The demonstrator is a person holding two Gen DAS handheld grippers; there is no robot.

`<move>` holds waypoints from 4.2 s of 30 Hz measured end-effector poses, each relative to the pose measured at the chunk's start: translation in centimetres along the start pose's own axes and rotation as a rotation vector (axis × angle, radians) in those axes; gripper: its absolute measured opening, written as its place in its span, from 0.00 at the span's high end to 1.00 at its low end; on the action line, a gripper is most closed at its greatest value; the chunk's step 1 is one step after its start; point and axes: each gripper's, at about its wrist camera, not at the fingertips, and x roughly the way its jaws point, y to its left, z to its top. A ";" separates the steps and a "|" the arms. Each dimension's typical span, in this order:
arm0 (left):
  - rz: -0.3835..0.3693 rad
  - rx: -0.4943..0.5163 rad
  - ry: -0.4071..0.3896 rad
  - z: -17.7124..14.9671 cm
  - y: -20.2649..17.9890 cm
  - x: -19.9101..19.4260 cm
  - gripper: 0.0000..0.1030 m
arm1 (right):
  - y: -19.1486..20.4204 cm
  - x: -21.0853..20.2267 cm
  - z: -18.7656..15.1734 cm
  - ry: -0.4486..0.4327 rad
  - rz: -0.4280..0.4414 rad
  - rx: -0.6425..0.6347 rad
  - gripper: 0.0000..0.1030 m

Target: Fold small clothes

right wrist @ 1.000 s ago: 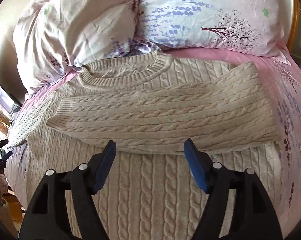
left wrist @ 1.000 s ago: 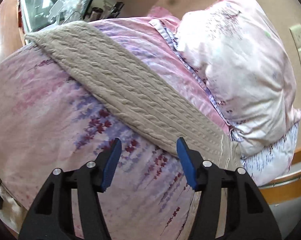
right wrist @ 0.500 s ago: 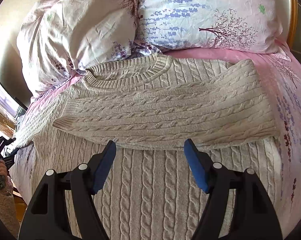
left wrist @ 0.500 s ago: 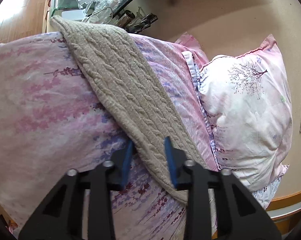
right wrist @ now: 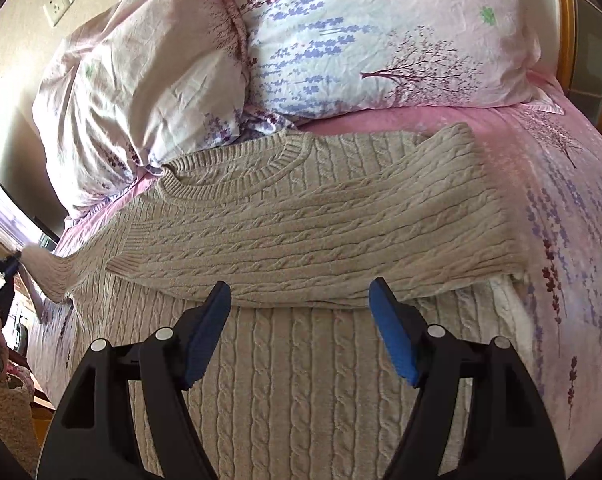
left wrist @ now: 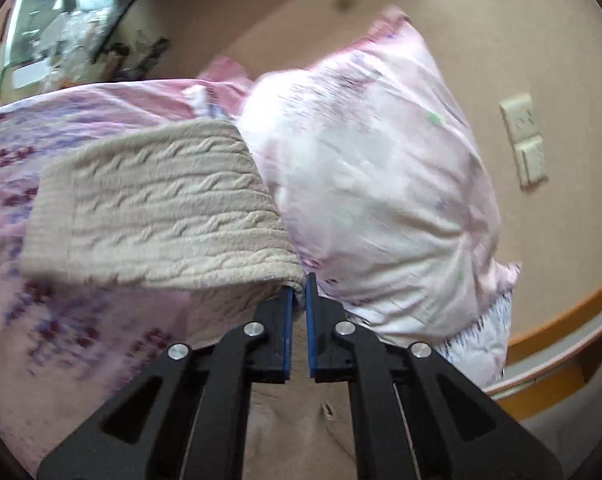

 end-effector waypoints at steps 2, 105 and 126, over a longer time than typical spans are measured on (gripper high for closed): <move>-0.071 0.107 0.061 -2.4 -4.3 2.1 0.95 | -0.5 -0.2 0.0 -0.006 -0.003 0.010 0.29; 0.136 0.484 0.364 -10.6 -1.7 4.3 0.58 | -3.5 -1.9 -1.0 0.080 0.262 0.090 0.36; -0.061 0.667 0.672 -23.3 4.3 -8.8 0.25 | -15.2 -10.6 -19.6 0.253 0.445 0.197 0.26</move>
